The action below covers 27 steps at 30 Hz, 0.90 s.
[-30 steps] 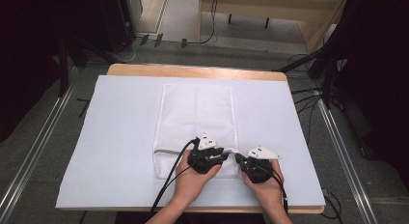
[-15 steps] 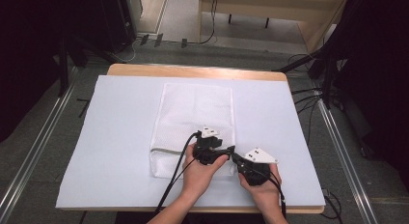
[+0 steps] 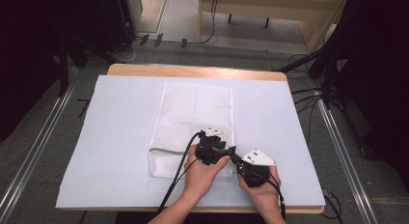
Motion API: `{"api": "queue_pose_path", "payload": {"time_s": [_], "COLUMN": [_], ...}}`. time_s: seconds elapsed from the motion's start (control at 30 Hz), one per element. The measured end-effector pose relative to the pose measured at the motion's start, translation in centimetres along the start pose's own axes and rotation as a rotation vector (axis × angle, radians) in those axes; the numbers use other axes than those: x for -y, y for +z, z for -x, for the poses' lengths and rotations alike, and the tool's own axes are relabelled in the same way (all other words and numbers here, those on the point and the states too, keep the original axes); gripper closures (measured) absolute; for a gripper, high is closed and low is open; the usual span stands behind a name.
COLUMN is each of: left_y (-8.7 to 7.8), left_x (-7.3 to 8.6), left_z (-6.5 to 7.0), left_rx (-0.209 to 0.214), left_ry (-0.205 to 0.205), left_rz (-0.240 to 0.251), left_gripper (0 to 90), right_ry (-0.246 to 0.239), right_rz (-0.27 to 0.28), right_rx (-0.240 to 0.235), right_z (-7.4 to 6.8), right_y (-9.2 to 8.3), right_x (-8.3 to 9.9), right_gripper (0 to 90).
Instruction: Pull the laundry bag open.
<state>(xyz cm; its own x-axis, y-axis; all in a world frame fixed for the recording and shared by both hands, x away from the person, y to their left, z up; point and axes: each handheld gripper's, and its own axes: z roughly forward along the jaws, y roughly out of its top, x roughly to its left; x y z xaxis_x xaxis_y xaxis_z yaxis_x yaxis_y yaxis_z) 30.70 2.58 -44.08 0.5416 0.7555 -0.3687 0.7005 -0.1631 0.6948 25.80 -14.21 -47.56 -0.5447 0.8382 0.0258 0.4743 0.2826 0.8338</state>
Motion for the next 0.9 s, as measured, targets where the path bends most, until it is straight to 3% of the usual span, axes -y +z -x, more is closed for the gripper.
{"api": "queue_pose_path", "payload": {"time_s": [0.13,0.33,0.53,0.9], "left_y": [-0.7,-1.2,-1.1,-0.9], "left_x": [-0.1,0.0,0.3,0.6], "left_z": [-0.6,-1.4,-2.0,-2.1], "left_rx": [0.059,0.101,0.141,0.148], "left_ry": [-0.028,-0.051,-0.047,-0.011], "left_rz": [-0.01,-0.012,-0.029,-0.056], "left_gripper": [66.0,74.9,84.6,87.4], "right_ry": [0.003,0.019,0.031,0.034], "right_rz": [0.003,0.016,0.027,0.031], "right_rx": [0.002,0.008,0.004,-0.005], "right_z": [0.2,0.5,0.8,0.9], "right_y": [-0.1,-0.4,-0.6,-0.8], "right_x": [0.0,-0.1,-0.2,-0.2], "right_gripper": [90.0,90.0,90.0,90.0]}}
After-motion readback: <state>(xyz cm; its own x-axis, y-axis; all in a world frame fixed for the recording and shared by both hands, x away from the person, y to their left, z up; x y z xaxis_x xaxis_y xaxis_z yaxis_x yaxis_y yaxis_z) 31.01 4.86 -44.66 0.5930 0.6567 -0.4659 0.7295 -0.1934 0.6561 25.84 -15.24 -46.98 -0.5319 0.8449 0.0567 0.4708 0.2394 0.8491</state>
